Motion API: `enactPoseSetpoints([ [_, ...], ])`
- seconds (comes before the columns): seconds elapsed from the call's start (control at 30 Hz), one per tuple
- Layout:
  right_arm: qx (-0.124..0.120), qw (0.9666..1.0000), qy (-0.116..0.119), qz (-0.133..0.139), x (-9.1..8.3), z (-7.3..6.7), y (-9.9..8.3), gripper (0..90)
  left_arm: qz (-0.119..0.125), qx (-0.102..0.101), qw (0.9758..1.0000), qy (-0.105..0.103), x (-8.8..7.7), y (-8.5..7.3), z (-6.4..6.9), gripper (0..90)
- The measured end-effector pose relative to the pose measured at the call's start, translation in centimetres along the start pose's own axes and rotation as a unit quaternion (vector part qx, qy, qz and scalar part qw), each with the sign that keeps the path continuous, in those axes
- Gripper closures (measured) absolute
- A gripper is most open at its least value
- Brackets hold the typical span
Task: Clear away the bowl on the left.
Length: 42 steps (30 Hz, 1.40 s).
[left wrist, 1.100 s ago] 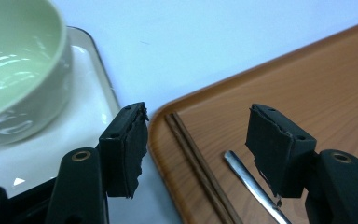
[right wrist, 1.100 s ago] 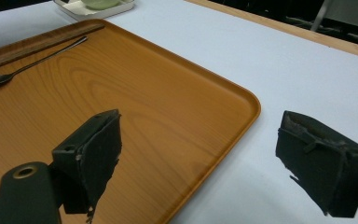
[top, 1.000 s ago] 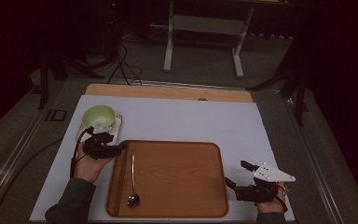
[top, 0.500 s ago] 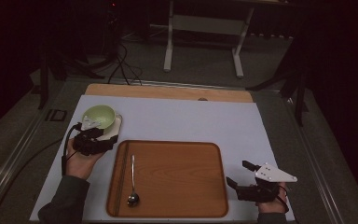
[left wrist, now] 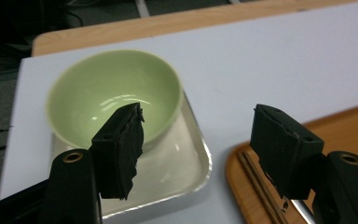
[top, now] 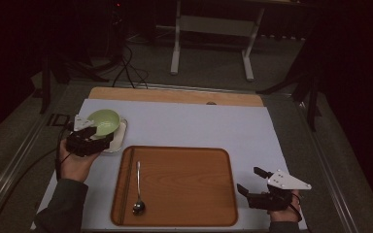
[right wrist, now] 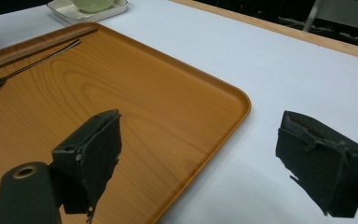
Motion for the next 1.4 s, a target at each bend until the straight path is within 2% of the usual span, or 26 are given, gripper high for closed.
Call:
enactPoseSetpoints([
  [0.23, 0.003, 1.0000, -0.004, 0.002, -0.2, 0.2, 0.0, 13.8, 0.010, -0.015, 0.9992, 0.035, -0.1, 0.5, -1.9, 33.8],
  [0.53, 0.003, 1.0000, -0.004, 0.003, -0.2, 0.1, 0.0, 13.8, 0.012, -0.020, 0.9980, 0.059, 0.4, 0.5, -3.3, 32.1],
  [0.6, 0.002, 1.0000, -0.004, 0.002, -0.2, 0.2, 0.0, 13.8, 0.005, -0.018, 0.9975, 0.068, 0.8, 0.4, -3.7, 31.9],
  [0.8, 0.002, 1.0000, -0.003, 0.002, -0.2, 0.1, 0.0, 13.8, -0.015, -0.034, 0.9954, 0.089, 2.4, -0.2, -4.9, 31.6],
  [0.83, 0.002, 1.0000, -0.003, 0.003, -0.2, 0.1, 0.0, 13.8, -0.021, -0.049, 0.9938, 0.098, 3.0, -0.5, -5.3, 31.6],
  [0.87, 0.002, 1.0000, -0.003, 0.003, -0.2, 0.1, 0.0, 13.8, -0.021, -0.049, 0.9938, 0.098, 3.0, -0.5, -5.3, 31.6],
  [0.9, 0.003, 1.0000, -0.003, 0.003, -0.2, 0.1, 0.0, 13.8, -0.025, -0.065, 0.9923, 0.102, 3.4, -0.7, -5.7, 31.6],
  [1.07, 0.003, 1.0000, -0.003, 0.004, -0.2, 0.2, 0.0, 13.8, -0.043, -0.080, 0.9902, 0.106, 4.3, -1.0, -6.1, 31.6],
  [1.1, 0.002, 1.0000, -0.003, 0.003, -0.2, 0.2, 0.0, 13.8, -0.053, -0.097, 0.9884, 0.104, 4.8, -1.3, -6.3, 31.6],
  [1.13, 0.002, 1.0000, -0.003, 0.003, -0.2, 0.2, 0.0, 13.8, -0.053, -0.097, 0.9884, 0.104, 4.8, -1.3, -6.3, 31.6],
  [1.17, 0.002, 1.0000, -0.002, 0.003, -0.2, 0.1, 0.0, 13.8, -0.063, -0.106, 0.9867, 0.106, 5.3, -1.5, -6.5, 31.6],
  [1.2, 0.002, 1.0000, -0.002, 0.003, -0.2, 0.1, 0.0, 13.8, -0.063, -0.106, 0.9867, 0.106, 5.3, -1.5, -6.5, 32.1],
  [1.23, 0.002, 1.0000, -0.002, 0.004, -0.2, 0.1, 0.0, 13.8, -0.072, -0.112, 0.9851, 0.109, 5.6, -1.6, -6.6, 32.1],
  [1.27, 0.002, 1.0000, -0.002, 0.004, -0.2, 0.1, 0.0, 13.8, -0.076, -0.120, 0.9838, 0.110, 5.7, -1.7, -6.7, 33.4],
  [1.3, 0.003, 1.0000, -0.002, 0.004, -0.2, 0.2, 0.0, 13.8, -0.091, -0.123, 0.9811, 0.118, 6.0, -2.0, -6.8, 38.4],
  [1.33, 0.003, 1.0000, -0.002, 0.004, -0.2, 0.2, 0.0, 13.8, -0.091, -0.123, 0.9811, 0.118, 6.0, -2.0, -6.8, 41.0],
  [1.37, 0.003, 1.0000, -0.002, 0.004, -0.2, 0.2, 0.0, 13.8, -0.097, -0.130, 0.9796, 0.119, 6.2, -2.3, -6.9, 41.0],
  [1.4, 0.003, 1.0000, -0.003, 0.004, -0.2, 0.2, 0.0, 13.8, -0.096, -0.136, 0.9794, 0.114, 6.3, -2.4, -7.0, 44.1],
])
Point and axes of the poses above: each handheld gripper's, and its own axes: x roughly forward along the jaws, y roughly out of its top, z roughly to its right, the point moved 1 cm from there along x, roughly forward along the jaws, and after that the axes turned 10 degrees about z, right-handed, at the moved point
